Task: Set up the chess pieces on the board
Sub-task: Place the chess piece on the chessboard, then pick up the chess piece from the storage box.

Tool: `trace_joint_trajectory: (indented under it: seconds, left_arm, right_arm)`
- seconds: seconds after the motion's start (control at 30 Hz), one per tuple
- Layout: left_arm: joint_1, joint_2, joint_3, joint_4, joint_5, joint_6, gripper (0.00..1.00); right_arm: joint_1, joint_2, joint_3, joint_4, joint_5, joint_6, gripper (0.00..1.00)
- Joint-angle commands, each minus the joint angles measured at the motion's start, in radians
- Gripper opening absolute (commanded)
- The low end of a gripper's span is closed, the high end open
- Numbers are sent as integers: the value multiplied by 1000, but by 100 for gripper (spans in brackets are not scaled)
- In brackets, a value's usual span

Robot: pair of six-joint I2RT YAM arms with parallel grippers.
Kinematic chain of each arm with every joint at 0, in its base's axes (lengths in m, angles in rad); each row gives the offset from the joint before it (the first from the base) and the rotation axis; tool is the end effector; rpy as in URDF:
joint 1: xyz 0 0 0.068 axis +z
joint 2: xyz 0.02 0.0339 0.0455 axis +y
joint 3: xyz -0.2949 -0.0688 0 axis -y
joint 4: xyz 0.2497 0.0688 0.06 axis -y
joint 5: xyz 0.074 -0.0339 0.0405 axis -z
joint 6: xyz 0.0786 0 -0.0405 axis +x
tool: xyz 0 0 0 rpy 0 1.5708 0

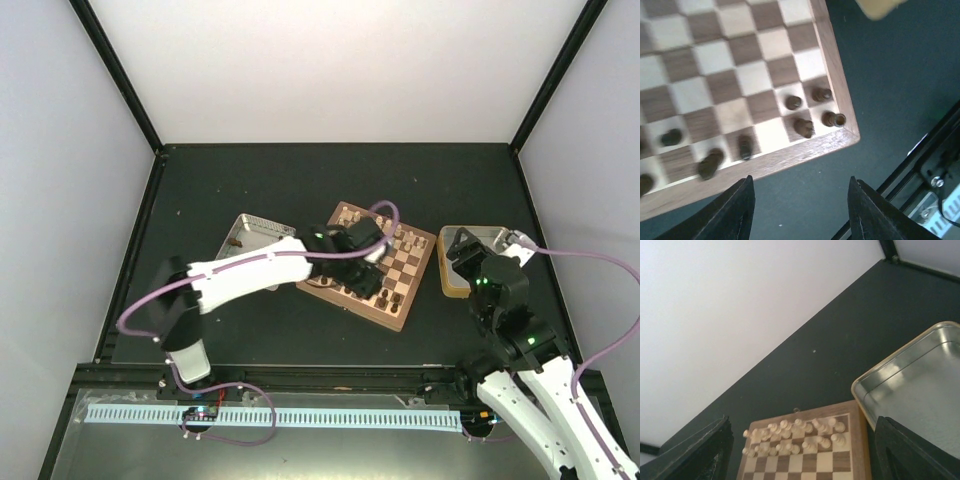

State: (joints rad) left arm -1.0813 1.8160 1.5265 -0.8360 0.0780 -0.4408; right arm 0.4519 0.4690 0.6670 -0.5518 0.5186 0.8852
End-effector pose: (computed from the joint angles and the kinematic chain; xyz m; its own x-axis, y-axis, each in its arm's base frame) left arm 0.1891 -0.3680 0.2483 -0.7659 0.5330 -0.3595 0.6290 0.7370 -0.2474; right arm 0.1280 0.0188 0.3054 -0.1671 0.6662 -0.7268 0.2660 0.7403 0.6174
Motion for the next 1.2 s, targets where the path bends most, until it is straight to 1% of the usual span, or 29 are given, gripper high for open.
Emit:
trace_joint_trajectory:
  seconds: [0.0,0.13,0.23,0.3,0.37,0.43,0.5,0.57,0.63,0.77,0.9,1.0,1.17]
  left_arm:
    - [122,-193,-106,47,-3,-18,54]
    - [297,-330,-232,53,-30,-27,55]
    - [443,-415,-348,101,-67,-19,55]
    - [534,-441,-413,141,-79,-16,54]
    - [615,-437,-448,163,-75,-11,51]
    - [683,-406,-453,166,-66,-16,47]
    - [735,-358,-454,180,-112,-39,40]
    - [777,-299,-455,205,-166,-73,36]
    - [799,-248,-459,256,-214,-106,35]
    - [804,-149,-437,298,-345,-194,39]
    - [804,-108,-452,321,-452,-250,41]
    - [804,-95,-466,357,-468,-269,44]
    - [808,-31,-458,379,-435,-303,46]
  right_arm:
    - [-4,36,49,17,-139,-55,78]
    - [-5,100,82,-2,-213,-51,78]
    - [-4,126,73,15,-222,-58,76]
    - [-4,144,62,42,-227,-63,75]
    - [-4,175,57,70,-242,-77,72]
    - [-4,215,61,91,-260,-89,70]
    - [-4,261,68,106,-274,-100,67]
    - [-4,305,75,112,-288,-99,65]
    - [-4,339,74,122,-312,-103,62]
    - [-4,369,52,153,-340,-92,58]
    - [-4,364,42,169,-360,-93,57]
    - [-4,362,39,174,-358,-105,56]
    - [-3,369,51,170,-363,-130,56]
